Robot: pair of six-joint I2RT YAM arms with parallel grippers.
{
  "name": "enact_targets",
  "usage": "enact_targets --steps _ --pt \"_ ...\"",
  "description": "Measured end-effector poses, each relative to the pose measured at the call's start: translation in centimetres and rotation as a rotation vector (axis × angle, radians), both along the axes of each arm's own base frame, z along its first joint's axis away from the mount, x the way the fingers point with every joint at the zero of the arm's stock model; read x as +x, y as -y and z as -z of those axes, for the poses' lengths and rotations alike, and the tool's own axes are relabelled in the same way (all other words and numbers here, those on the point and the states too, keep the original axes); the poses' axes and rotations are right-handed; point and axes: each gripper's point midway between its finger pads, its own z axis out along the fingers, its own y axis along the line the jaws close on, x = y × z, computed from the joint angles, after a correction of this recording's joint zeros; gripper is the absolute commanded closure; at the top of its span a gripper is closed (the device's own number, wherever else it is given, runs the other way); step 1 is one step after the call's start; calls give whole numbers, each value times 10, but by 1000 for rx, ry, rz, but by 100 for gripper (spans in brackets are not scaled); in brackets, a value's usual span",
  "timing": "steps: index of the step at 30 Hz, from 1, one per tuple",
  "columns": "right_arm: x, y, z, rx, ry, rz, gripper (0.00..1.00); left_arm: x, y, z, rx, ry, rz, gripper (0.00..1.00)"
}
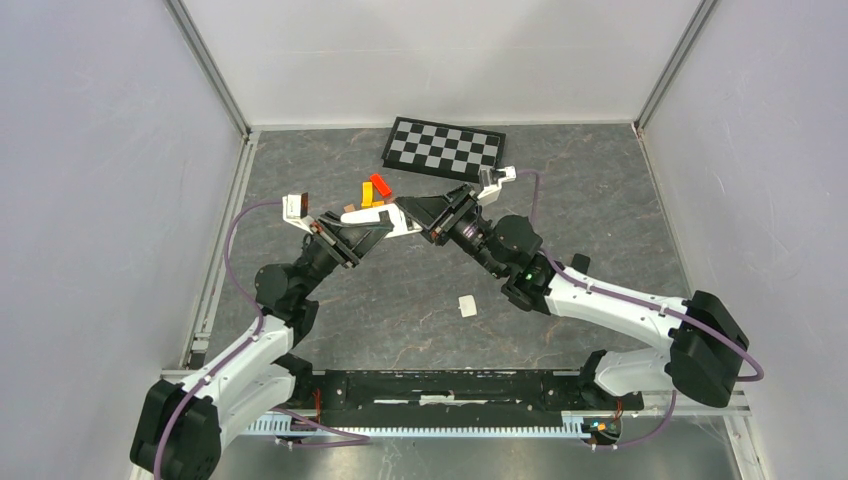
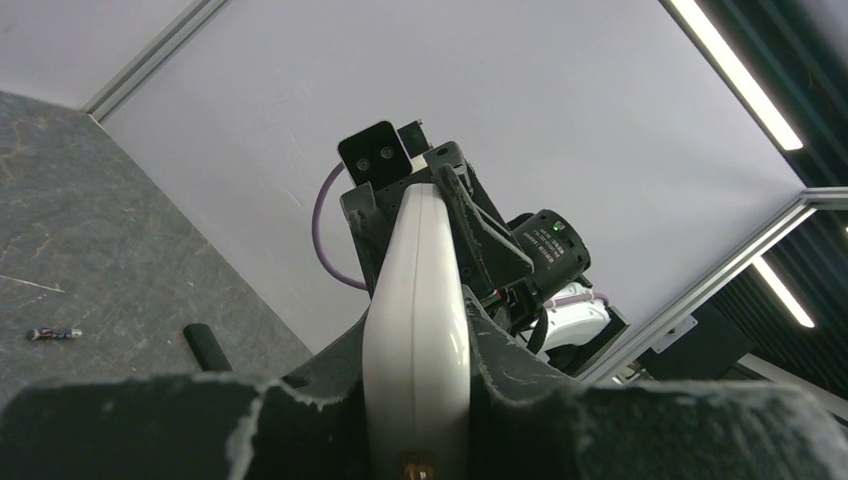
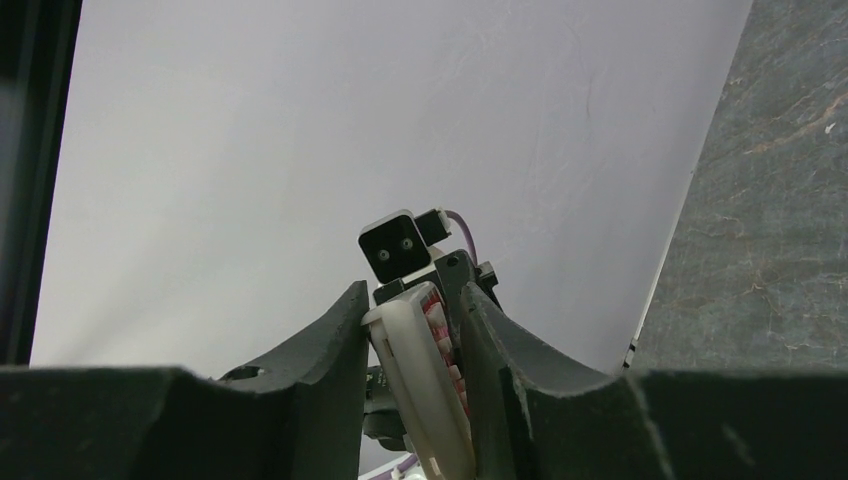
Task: Load the batteries into the remote control
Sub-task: Load the battery into the remote control.
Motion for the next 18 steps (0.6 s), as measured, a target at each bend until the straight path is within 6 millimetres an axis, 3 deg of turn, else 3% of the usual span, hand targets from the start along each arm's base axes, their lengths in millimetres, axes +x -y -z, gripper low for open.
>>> enact_targets --steps 6,9,10,14,18 --pt "-2 1 -1 14 14 -8 79 0 0 -1 -9 -2 6 98" --pt "-1 3 3 13 12 -3 79 2 2 2 -11 -25 15 98" --pt "0 3 4 12 12 -1 75 3 2 3 -13 -33 19 98" --pt "-1 4 4 6 36 3 24 4 3 4 -26 -64 33 98" --pt "-4 8 11 -24 73 10 13 8 1 4 -43 -92 19 98"
